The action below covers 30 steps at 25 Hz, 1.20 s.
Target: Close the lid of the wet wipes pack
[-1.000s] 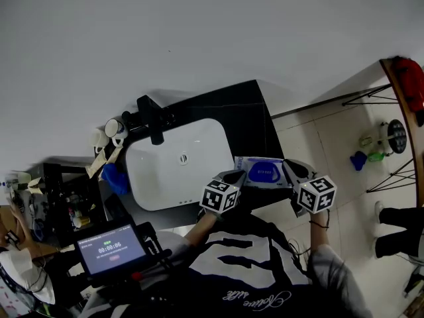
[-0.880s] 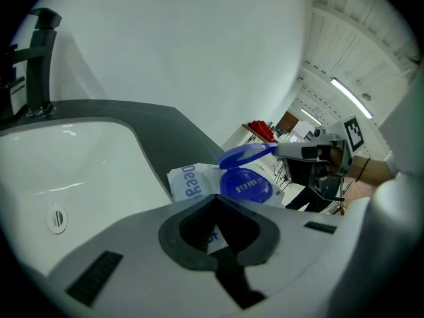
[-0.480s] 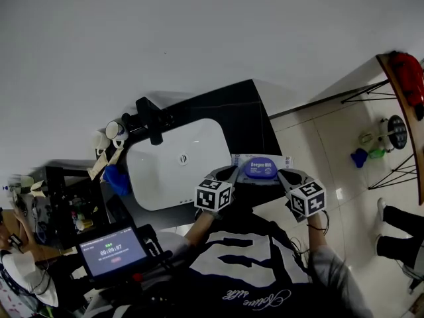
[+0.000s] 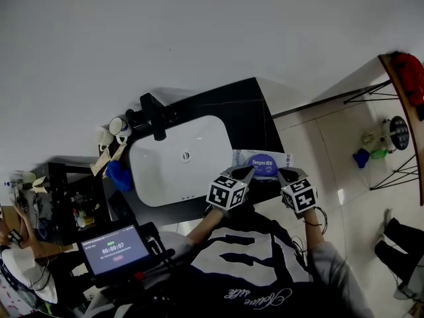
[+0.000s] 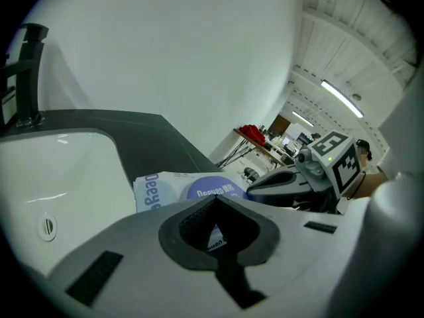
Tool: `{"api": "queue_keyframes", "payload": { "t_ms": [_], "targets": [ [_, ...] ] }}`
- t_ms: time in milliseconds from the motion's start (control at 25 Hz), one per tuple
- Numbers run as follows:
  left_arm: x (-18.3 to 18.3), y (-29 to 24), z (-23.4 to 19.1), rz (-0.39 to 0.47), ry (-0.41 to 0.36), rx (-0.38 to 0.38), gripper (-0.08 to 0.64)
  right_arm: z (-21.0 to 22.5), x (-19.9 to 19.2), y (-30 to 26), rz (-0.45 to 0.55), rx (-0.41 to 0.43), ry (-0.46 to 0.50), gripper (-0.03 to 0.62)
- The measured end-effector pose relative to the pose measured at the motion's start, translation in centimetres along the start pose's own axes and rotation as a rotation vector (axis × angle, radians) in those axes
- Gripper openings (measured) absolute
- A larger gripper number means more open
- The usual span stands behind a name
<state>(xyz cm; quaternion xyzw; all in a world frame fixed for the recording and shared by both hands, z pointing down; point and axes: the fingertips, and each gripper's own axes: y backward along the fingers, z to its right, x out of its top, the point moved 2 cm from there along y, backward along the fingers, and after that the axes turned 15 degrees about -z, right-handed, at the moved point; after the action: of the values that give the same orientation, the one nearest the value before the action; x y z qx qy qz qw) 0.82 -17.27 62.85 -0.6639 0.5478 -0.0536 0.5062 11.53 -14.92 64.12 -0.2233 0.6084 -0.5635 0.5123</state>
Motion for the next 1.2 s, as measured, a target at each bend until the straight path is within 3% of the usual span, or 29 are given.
{"api": "queue_keyframes", "payload": {
  "t_ms": [400,880,1200],
  "targets": [
    [-0.9,-1.2,-0.4,-0.093,-0.003,0.036,0.000,-0.8,-0.1,1.5,0.087,0.025,-0.109,-0.002],
    [-0.9,-1.9,0.4,-0.174,-0.204,0.131,0.002,-1.6,-2.2,3.3,0.153,0.015,-0.164,-0.002],
    [-0.7,-1.3,0.9,-0.106,-0.115,0.068,0.002,-1.8,-3.4,5.6,0.222,-0.004,-0.196,-0.002]
  ]
}}
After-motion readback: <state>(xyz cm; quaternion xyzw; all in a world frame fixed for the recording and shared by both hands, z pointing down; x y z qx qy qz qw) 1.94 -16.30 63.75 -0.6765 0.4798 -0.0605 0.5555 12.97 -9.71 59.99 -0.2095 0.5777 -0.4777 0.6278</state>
